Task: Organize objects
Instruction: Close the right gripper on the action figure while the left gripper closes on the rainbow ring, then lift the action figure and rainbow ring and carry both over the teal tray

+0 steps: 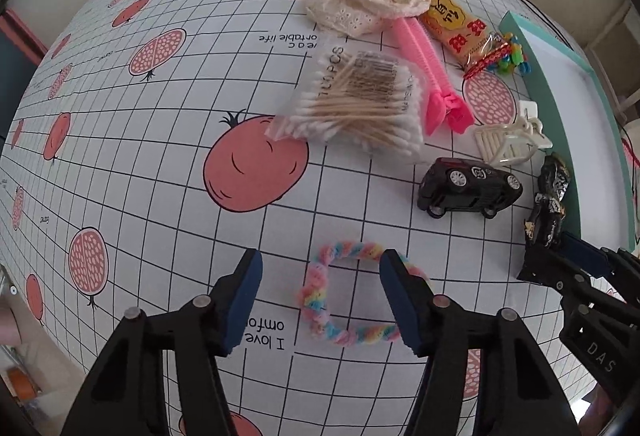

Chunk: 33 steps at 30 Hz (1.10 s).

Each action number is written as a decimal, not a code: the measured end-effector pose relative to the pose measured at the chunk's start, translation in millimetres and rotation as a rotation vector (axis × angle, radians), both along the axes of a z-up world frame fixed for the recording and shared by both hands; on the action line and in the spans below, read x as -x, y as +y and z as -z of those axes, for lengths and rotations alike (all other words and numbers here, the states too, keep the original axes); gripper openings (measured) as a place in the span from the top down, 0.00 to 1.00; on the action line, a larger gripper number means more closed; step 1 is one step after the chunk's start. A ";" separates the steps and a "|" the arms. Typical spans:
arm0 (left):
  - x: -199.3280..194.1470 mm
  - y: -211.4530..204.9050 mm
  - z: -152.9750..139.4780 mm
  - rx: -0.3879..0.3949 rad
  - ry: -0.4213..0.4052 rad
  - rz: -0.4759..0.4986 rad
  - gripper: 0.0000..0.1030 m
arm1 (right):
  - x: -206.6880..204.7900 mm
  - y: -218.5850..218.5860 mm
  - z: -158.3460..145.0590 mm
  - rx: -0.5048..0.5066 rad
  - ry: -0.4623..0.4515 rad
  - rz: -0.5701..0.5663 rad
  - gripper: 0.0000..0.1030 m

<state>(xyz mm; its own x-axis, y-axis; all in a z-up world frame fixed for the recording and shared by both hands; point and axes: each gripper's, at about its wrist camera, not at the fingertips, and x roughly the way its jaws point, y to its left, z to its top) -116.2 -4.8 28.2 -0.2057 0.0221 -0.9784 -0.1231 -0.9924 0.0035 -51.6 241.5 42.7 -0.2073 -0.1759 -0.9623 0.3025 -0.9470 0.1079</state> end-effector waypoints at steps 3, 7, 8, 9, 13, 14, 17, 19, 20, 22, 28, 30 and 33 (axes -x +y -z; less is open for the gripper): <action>1.1 2.5 4.5 0.016 -0.015 0.007 0.48 | 1.3 -3.1 1.0 -0.005 0.004 0.000 0.58; 2.8 4.6 7.8 0.015 -0.029 0.011 0.60 | 2.4 -9.4 3.7 -0.012 0.010 0.002 0.58; 3.2 4.6 7.4 0.010 -0.028 0.010 0.64 | 2.7 -9.8 4.0 -0.011 0.010 0.006 0.58; 3.5 4.8 7.1 0.002 -0.030 0.010 0.66 | 3.0 -10.2 4.2 -0.010 0.010 0.008 0.58; 4.7 6.6 5.7 -0.006 -0.029 0.016 0.86 | 3.9 -10.9 4.4 -0.010 0.008 0.007 0.58; 5.3 6.5 5.6 -0.010 -0.031 0.015 0.88 | 5.1 -11.5 3.7 -0.008 0.006 0.008 0.58; 8.0 3.5 6.5 -0.024 -0.033 0.016 0.90 | 5.0 -1.0 0.9 0.004 -0.001 0.013 0.60; 8.9 4.8 4.7 -0.030 -0.030 0.017 0.91 | 5.4 1.5 -2.1 0.009 -0.003 0.016 0.62; 9.1 5.6 3.3 -0.032 -0.025 0.017 0.91 | 5.5 1.6 -2.1 0.007 -0.003 0.015 0.62; 9.0 6.9 0.6 -0.036 -0.019 0.019 0.91 | 3.0 6.5 -4.2 0.001 -0.003 0.010 0.62; 10.0 23.9 -7.2 -0.040 -0.025 0.025 0.91 | 3.8 10.4 -10.1 0.023 -0.019 0.005 0.62; 11.6 26.6 -8.1 -0.042 -0.027 0.027 0.91 | 3.1 10.4 -10.4 0.006 -0.015 0.003 0.63; 11.4 30.5 -7.9 -0.045 -0.028 0.027 0.91 | 4.5 8.1 -8.8 0.010 -0.035 -0.009 0.63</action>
<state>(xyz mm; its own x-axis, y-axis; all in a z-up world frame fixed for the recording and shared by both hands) -127.6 25.7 36.1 -0.1774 0.0713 -0.9816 -0.1495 -0.9877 -0.0447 -56.1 249.6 51.5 -0.1715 -0.1872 -0.9672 0.3067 -0.9431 0.1281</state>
